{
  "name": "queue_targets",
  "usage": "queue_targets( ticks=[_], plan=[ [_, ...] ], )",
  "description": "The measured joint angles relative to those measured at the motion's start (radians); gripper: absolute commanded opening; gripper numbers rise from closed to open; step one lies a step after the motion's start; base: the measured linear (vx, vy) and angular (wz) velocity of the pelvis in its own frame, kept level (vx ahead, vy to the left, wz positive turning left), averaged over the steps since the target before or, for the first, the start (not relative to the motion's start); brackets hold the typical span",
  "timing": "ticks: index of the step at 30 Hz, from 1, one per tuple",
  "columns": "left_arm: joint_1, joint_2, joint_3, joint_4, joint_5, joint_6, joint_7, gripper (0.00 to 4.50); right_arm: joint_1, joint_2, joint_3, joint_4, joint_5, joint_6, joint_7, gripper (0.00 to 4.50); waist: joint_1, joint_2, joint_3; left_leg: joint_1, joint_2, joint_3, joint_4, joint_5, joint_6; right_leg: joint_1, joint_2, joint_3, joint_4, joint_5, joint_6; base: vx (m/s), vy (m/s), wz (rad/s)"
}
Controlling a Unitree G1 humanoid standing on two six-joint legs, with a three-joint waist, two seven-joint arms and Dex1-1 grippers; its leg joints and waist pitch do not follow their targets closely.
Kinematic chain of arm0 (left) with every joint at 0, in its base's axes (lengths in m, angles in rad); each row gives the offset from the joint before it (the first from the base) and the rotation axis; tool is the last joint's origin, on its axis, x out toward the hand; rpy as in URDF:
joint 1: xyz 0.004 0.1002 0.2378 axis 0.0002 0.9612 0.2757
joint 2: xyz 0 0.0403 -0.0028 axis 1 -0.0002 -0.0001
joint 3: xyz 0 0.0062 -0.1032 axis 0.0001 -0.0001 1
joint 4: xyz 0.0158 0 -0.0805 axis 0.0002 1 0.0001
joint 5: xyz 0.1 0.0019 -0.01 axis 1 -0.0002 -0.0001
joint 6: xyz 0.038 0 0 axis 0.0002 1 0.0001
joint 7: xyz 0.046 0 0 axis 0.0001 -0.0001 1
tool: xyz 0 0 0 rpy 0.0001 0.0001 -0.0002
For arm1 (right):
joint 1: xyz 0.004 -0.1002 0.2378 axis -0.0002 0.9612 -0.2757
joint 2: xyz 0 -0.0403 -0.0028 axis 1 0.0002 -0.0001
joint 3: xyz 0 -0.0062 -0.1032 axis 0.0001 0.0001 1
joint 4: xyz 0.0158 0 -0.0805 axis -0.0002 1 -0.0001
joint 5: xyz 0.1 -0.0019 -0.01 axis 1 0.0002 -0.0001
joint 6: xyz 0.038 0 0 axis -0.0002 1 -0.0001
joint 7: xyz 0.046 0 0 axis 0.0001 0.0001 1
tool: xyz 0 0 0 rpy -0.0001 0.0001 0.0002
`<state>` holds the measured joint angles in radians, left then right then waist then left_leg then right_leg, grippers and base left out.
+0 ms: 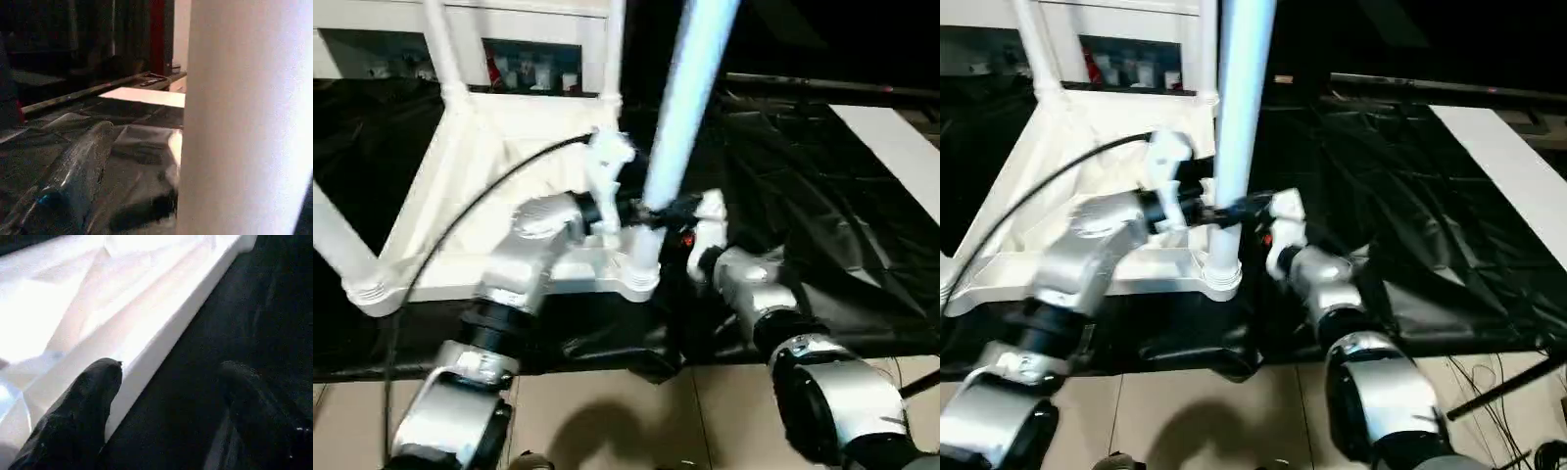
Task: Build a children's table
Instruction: Rotate table base
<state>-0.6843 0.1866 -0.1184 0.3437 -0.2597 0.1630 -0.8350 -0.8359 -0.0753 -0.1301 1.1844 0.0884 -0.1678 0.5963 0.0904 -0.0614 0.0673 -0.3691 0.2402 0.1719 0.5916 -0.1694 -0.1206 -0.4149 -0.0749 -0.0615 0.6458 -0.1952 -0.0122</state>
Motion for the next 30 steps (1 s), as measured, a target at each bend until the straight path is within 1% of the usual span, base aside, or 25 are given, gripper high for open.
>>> queue_targets(
  ticks=[2,3,5,6,8,9,11,12,13,15,17,19,21,22,23,24,25,26,29,30],
  plan=[
    [0.028,0.040,-0.005,-0.027,0.000,-0.001,-0.033,4.44,0.000,-0.031,-0.015,-0.015,0.014,-0.001,0.019,3.62,0.000,0.000,0.000,0.001,0.000,0.000,0.000,0.000,0.000,0.000,0.000,0.000,0.000,0.000,0.000,0.000,0.000,0.00],
    [0.052,0.080,-0.009,-0.045,0.000,0.011,-0.068,4.44,0.000,-0.053,-0.021,-0.027,0.023,-0.001,0.033,3.62,-0.001,0.000,0.000,0.001,0.000,0.000,0.000,0.000,0.000,0.000,0.000,0.000,0.001,0.000,0.000,0.000,0.000,0.00],
    [0.097,0.159,-0.034,-0.081,0.000,0.047,-0.145,4.44,0.005,-0.090,-0.020,-0.048,0.025,0.000,0.083,3.62,-0.001,0.000,0.000,0.002,0.000,0.000,-0.001,0.000,0.000,0.000,0.001,0.000,0.001,0.000,0.000,0.000,0.000,0.00],
    [0.121,0.185,-0.044,-0.087,0.000,0.065,-0.180,4.44,0.008,-0.110,-0.019,-0.055,0.025,0.001,0.107,3.62,0.000,0.000,0.000,0.001,0.000,0.000,-0.001,0.000,0.000,0.000,0.001,-0.001,0.001,0.000,0.000,0.000,0.000,0.00],
    [0.139,0.217,-0.057,-0.087,0.002,0.083,-0.218,4.44,0.016,-0.122,-0.009,-0.068,0.022,0.001,0.140,3.62,0.001,0.000,0.000,0.001,0.000,0.000,-0.001,0.000,0.000,0.000,0.000,-0.001,0.001,0.000,0.000,0.000,0.000,0.00],
    [0.139,0.236,-0.075,-0.087,0.004,0.090,-0.246,4.44,0.020,-0.128,0.017,-0.076,0.012,0.001,0.171,3.62,0.003,0.000,0.000,0.001,0.000,0.000,0.000,0.000,0.000,0.001,0.000,-0.001,0.001,0.000,0.000,0.000,0.000,0.00],
    [0.138,0.262,-0.088,-0.084,0.024,0.089,-0.274,4.44,0.026,-0.137,0.045,-0.087,-0.007,0.001,0.215,3.62,0.005,0.000,0.000,0.001,0.000,0.000,0.000,0.000,0.000,0.001,0.000,-0.001,0.001,0.000,0.000,0.000,0.000,0.00],
    [0.127,0.288,-0.107,-0.059,0.051,0.071,-0.290,4.44,0.043,-0.157,0.071,-0.112,-0.022,0.001,0.255,3.62,0.009,0.000,0.000,0.001,0.000,0.000,0.000,0.000,0.000,0.001,0.000,-0.001,0.001,0.000,0.000,0.000,0.000,0.00],
    [0.124,0.310,-0.114,-0.042,0.070,0.062,-0.298,4.16,0.052,-0.172,0.082,-0.122,-0.026,0.001,0.276,3.62,0.011,0.000,0.000,0.001,0.000,0.000,0.000,0.000,0.000,0.002,0.000,-0.001,0.001,0.000,0.000,0.000,0.000,0.00],
    [0.115,0.354,-0.134,0.018,0.135,0.014,-0.308,4.07,0.077,-0.213,0.108,-0.154,-0.047,0.002,0.331,3.62,0.013,0.000,0.000,0.001,0.000,-0.001,0.000,0.000,0.000,0.001,0.000,-0.001,0.000,0.000,0.000,0.000,0.000,0.00],
    [0.106,0.370,-0.144,0.059,0.166,0.000,-0.311,4.01,0.088,-0.233,0.123,-0.165,-0.061,0.002,0.357,3.62,0.013,0.000,0.000,0.001,0.000,-0.001,0.000,0.000,0.000,0.001,0.000,-0.001,0.000,0.000,0.000,0.000,0.000,0.00],
    [0.081,0.382,-0.174,0.094,0.197,-0.025,-0.327,3.77,0.104,-0.249,0.155,-0.195,-0.080,0.002,0.396,3.62,0.014,0.000,0.000,0.001,0.000,0.000,0.000,0.000,0.000,0.001,0.000,-0.001,0.000,0.000,0.000,0.000,0.000,0.00],
    [0.055,0.390,-0.193,0.125,0.217,-0.050,-0.343,3.66,0.112,-0.255,0.180,-0.225,-0.093,0.002,0.429,3.62,0.017,0.000,0.000,0.001,0.000,-0.001,0.000,0.000,0.000,0.001,0.000,-0.001,0.001,0.000,0.000,0.000,0.000,0.00],
    [0.038,0.391,-0.202,0.153,0.227,-0.069,-0.349,3.56,0.117,-0.258,0.187,-0.240,-0.096,0.003,0.443,3.62,0.019,0.000,0.000,0.001,0.000,-0.001,0.000,0.000,0.000,0.001,0.000,-0.001,0.001,0.000,0.000,0.000,0.000,0.00],
    [0.023,0.391,-0.206,0.179,0.236,-0.087,-0.351,3.56,0.118,-0.261,0.195,-0.248,-0.096,0.004,0.455,3.62,0.019,0.000,0.000,0.001,0.000,-0.001,0.000,0.000,0.000,0.001,0.000,-0.001,0.001,0.000,0.000,0.000,0.000,0.00],
    [0.003,0.390,-0.214,0.212,0.247,-0.112,-0.352,3.43,0.124,-0.265,0.201,-0.268,-0.096,0.008,0.468,3.62,0.020,0.000,0.000,0.001,0.000,-0.001,0.000,0.000,0.000,0.001,0.000,-0.001,0.001,0.000,0.000,0.000,0.000,0.00],
    [-0.019,0.390,-0.219,0.252,0.265,-0.142,-0.355,3.43,0.131,-0.269,0.211,-0.290,-0.095,0.014,0.488,3.62,0.021,0.000,0.000,0.001,0.000,-0.001,0.000,0.000,0.000,0.002,0.000,-0.001,0.001,0.000,0.000,0.000,0.000,0.00],
    [-0.030,0.391,-0.221,0.273,0.275,-0.153,-0.359,3.30,0.135,-0.271,0.218,-0.303,-0.095,0.018,0.500,3.62,0.021,0.000,0.000,0.001,0.000,-0.001,0.000,0.000,0.000,0.001,0.000,-0.001,0.001,0.000,0.000,0.000,0.000,0.00],
    [-0.047,0.383,-0.225,0.342,0.285,-0.183,-0.391,3.18,0.149,-0.278,0.233,-0.351,-0.095,0.041,0.541,3.62,0.023,0.000,0.000,0.001,0.000,-0.001,0.000,0.000,0.000,0.001,0.000,-0.001,0.000,0.000,0.000,0.000,0.000,0.00],
    [-0.052,0.380,-0.233,0.365,0.287,-0.188,-0.406,3.04,0.155,-0.280,0.239,-0.364,-0.094,0.049,0.552,3.62,0.023,0.000,0.000,0.001,0.000,-0.001,0.000,0.000,0.000,0.001,0.000,-0.001,0.000,0.000,0.000,0.000,0.000,0.00]
  ],
)
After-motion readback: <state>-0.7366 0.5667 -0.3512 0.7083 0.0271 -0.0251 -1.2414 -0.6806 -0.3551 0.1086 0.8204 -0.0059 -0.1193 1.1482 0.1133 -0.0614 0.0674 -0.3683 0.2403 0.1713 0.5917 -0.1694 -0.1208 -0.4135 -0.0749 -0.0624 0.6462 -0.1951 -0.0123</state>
